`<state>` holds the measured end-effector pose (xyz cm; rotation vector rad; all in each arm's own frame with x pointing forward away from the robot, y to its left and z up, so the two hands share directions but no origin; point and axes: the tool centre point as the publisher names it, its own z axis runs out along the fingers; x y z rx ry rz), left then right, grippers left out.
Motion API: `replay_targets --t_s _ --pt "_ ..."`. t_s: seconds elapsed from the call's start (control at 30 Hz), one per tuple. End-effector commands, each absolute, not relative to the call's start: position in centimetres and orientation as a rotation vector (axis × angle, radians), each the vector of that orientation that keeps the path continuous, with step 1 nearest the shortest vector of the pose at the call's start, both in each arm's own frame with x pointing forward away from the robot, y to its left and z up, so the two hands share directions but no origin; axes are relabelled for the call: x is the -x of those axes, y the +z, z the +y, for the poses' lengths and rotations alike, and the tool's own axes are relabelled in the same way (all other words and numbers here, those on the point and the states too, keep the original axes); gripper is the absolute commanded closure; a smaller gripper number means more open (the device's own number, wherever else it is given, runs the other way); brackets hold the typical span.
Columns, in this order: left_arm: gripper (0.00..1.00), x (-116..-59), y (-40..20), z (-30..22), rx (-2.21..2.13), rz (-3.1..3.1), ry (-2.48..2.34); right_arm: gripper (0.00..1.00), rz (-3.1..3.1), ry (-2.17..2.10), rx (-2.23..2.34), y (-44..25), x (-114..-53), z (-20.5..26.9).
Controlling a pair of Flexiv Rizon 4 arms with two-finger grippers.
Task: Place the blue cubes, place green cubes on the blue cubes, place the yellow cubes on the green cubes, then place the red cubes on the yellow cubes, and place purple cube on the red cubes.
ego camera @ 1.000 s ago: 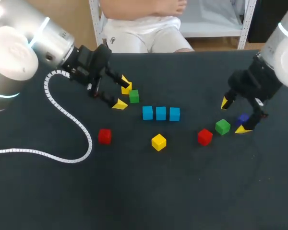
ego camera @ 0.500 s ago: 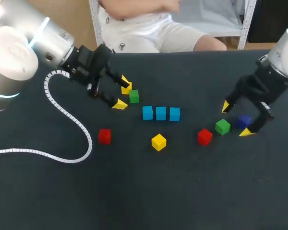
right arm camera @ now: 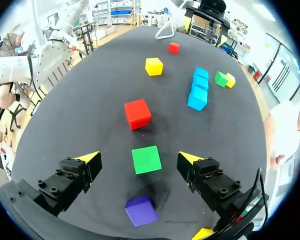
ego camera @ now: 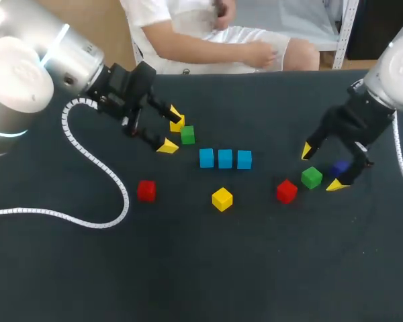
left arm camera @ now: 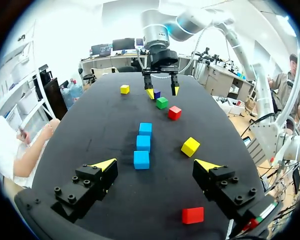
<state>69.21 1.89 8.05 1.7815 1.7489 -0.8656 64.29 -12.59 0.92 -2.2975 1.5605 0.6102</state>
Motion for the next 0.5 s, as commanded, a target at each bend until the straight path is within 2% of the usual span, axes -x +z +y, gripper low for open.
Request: replay_targets --t_s 0.03,0.27,0.3,0.37,0.4,0.47,0.5 --pt "0.00 -69.41 8.08 1.87 -1.786 1.751 -0.869 0.00 1.564 0.633 2.303 0.41 -64.91 -12.47" --pt "0.00 -69.41 8.08 1.87 -1.786 1.751 -0.869 0.00 1.577 0.650 2.305 -0.04 -64.97 -12.58" --pt "0.00 -69.41 8.08 1.87 -1.786 1.751 -0.869 0.06 1.578 0.651 2.304 -0.09 -64.95 -12.62" --pt "0.00 -69.41 8.08 1.87 -1.786 1.751 -0.869 0.28 1.580 0.655 2.300 -0.19 -64.89 -12.67" --pt "0.00 -69.41 8.08 1.87 -1.786 1.751 -0.869 0.34 1.581 0.656 2.299 -0.25 -64.85 -12.69" --pt "0.00 -69.41 8.08 1.87 -1.786 1.751 -0.869 0.37 1.584 0.662 2.298 -0.39 -64.79 -12.69" --pt "0.00 -69.41 8.08 1.87 -1.786 1.751 -0.869 0.44 1.584 0.664 2.298 -0.47 -64.76 -12.67"
